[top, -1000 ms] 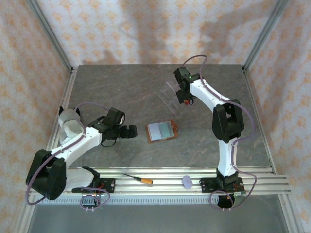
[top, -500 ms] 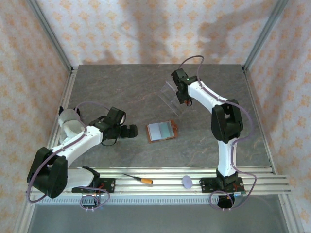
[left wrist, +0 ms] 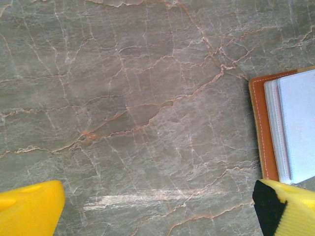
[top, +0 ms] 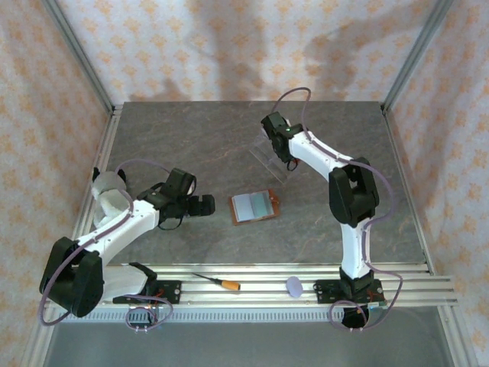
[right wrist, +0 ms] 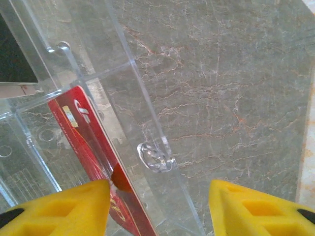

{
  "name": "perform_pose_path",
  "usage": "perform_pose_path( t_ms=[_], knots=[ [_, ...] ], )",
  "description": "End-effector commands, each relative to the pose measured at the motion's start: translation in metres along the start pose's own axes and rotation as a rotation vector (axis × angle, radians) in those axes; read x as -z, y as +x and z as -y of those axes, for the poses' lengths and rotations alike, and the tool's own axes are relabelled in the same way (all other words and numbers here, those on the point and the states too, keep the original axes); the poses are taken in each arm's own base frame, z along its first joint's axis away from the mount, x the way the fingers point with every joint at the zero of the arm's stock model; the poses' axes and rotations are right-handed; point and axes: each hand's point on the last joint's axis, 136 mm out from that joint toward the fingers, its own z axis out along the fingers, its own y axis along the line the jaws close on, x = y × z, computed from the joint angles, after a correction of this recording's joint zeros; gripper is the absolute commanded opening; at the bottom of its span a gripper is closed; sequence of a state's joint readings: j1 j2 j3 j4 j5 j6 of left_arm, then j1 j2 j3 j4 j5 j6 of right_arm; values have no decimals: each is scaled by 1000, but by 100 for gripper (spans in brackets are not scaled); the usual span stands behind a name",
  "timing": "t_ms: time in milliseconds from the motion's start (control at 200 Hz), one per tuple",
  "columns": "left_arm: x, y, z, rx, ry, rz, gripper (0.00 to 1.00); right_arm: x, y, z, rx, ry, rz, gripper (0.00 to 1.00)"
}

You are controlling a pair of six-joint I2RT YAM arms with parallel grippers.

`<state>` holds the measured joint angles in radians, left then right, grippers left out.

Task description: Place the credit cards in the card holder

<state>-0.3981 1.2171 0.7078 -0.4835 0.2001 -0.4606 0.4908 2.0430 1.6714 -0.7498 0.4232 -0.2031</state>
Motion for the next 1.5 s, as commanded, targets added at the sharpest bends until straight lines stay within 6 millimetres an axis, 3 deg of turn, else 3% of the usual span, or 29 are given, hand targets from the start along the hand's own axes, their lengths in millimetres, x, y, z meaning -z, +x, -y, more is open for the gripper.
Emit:
perform_pose_path(
  t_ms=[0, 335, 806, 871, 1071, 1186, 1342, 1497],
  knots=[
    [4, 0, -10, -19, -40, 9, 99, 13, -7, 16, -11, 73, 43, 54],
    [7, 3, -13, -17, -48, 6, 100, 17, -6, 13, 17, 93, 52, 34],
    [10, 8, -11, -10, -30, 0, 99, 17, -8, 12, 46, 158, 58, 23],
    [9, 8, -11, -8, -28, -1, 99, 17, -8, 12, 48, 160, 56, 24],
    [7, 9, -10, -6, -22, -6, 99, 10, -4, 4, 53, 134, 40, 50],
    [6, 9, -10, -6, -20, -4, 99, 7, -7, 4, 42, 154, 43, 59],
    [3, 7, -8, -3, -11, -4, 99, 2, -12, 4, 51, 170, 42, 59],
    [2, 8, -7, 0, -10, -12, 99, -2, -12, 7, 65, 204, 32, 52]
  ],
)
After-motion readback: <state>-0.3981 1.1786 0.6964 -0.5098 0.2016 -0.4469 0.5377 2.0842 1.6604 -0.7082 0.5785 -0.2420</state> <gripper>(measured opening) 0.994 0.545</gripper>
